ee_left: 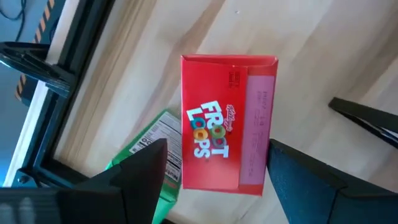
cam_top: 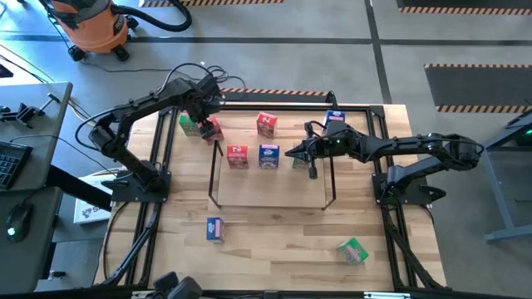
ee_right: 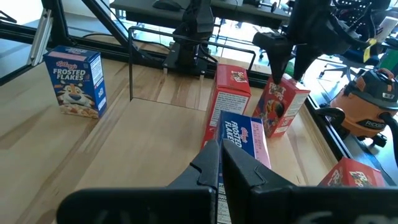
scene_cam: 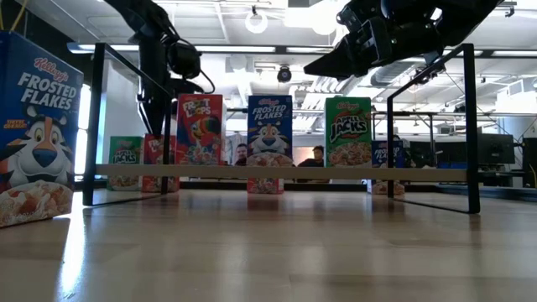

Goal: Stack cereal on shelf
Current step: Put the left red cereal box on the shelf aligned with the other red cereal box

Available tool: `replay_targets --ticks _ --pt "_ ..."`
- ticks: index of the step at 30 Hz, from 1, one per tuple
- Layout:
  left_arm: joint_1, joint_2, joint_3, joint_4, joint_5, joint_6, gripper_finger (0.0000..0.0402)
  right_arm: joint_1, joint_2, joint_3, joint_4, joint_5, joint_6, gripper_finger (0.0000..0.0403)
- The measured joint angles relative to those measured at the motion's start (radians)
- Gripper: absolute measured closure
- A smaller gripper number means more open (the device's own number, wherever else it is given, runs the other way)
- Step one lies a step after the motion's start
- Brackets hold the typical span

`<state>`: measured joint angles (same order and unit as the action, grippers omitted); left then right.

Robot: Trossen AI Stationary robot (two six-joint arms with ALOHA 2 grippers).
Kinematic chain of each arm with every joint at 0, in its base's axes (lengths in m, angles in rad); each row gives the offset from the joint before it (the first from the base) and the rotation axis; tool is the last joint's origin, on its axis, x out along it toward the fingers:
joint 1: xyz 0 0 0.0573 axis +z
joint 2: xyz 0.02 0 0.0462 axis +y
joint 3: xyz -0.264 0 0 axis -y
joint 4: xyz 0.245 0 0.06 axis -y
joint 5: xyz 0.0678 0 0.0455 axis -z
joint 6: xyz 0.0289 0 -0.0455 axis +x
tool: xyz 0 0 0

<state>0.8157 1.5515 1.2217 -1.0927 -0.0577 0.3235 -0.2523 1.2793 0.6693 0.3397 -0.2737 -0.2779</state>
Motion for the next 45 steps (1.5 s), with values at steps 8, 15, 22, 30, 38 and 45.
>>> replay_targets --ticks 8,15,22,30,38,45 --pt "0.004 0.006 0.0 0.044 0.001 0.044 0.0143 0.0 0.0 0.0 0.0 0.0 0.015 0.0403" --pt "0.021 0.006 -0.04 0.044 0.028 0.045 0.0173 0.0 0.0 0.0 -0.008 0.0 0.015 0.0403" --pt "0.022 0.006 -0.052 0.046 0.022 0.049 0.0206 0.0 0.0 0.0 -0.01 0.0 0.016 0.0403" --pt "0.022 -0.01 0.007 0.029 -0.004 0.079 0.0235 0.0 0.0 0.0 -0.011 0.0 0.019 0.0403" --pt "0.006 -0.094 0.194 -0.114 -0.015 0.118 0.0236 0.0 0.0 0.0 -0.013 0.0 0.019 0.0403" --pt "-0.089 -0.204 0.386 -0.26 -0.015 0.14 0.0236 0.0 0.0 0.0 -0.013 0.0 0.026 0.0403"
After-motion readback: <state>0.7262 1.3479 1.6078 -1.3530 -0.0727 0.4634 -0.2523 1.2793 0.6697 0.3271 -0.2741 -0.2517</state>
